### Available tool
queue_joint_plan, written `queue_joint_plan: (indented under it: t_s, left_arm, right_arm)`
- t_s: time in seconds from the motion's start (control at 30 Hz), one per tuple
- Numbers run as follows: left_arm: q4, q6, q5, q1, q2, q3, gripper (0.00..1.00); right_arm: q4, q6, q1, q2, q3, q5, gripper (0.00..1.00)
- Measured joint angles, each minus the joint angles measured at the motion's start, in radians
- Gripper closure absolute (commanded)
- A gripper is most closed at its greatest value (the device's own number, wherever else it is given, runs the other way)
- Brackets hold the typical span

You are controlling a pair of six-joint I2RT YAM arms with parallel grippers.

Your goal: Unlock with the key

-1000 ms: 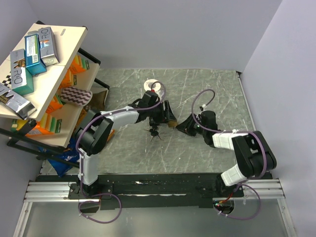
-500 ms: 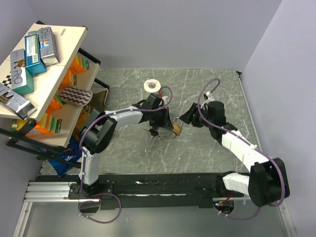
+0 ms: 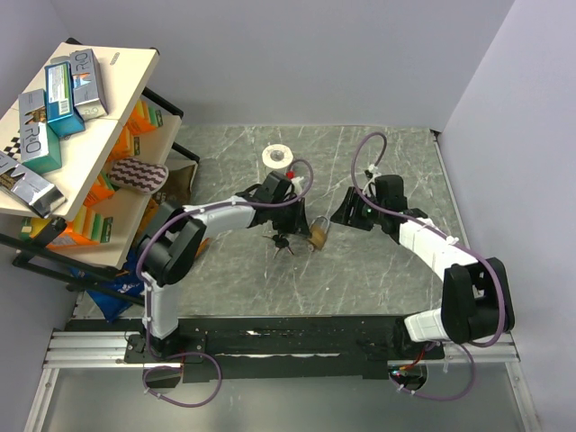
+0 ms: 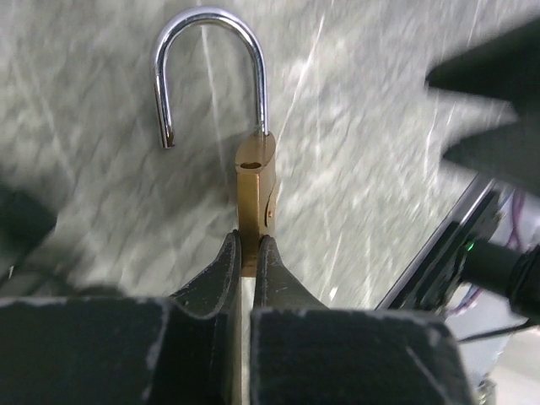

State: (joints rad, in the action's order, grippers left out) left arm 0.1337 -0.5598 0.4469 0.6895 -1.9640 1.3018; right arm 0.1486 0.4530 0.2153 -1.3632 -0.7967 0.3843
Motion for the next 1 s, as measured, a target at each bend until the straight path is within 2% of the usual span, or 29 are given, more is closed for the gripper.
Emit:
queue_joint_plan:
  t_s: [0.1, 0.13, 0.2, 0.5, 0.77, 1.0]
  left_arm:
    - [-0.002, 0.045, 0.002, 0.0, 0.053, -0.058, 0.99]
    - [0.0, 0.055, 0.004, -0.001, 0.069, -0.074, 0.99]
    - [0.008, 0.08, 0.01, -0.002, 0.101, -0.101, 0.99]
    - [0.018, 0.128, 0.128, -0.01, 0.187, -0.12, 0.99]
    - [-0.004, 0.111, 0.213, -0.06, 0.214, -0.138, 0.99]
    - [-0.056, 0.091, 0.258, -0.104, 0.228, -0.153, 0.99]
  right_arm:
    - [0.015, -0.031, -0.032, -0.013, -0.004, 0.033, 0.38]
    - [0.022, -0.045, -0.046, -0.018, -0.006, 0.051, 0.19]
    - [0.043, -0.075, -0.074, -0.027, -0.02, 0.091, 0.14]
    - [0.095, -0.261, -0.099, -0.122, -0.237, 0.361, 0.14]
    - [0.08, -0.277, -0.089, -0.246, -0.245, 0.549, 0.15]
    - [0.02, -0.26, -0.074, -0.28, -0.171, 0.585, 0.16]
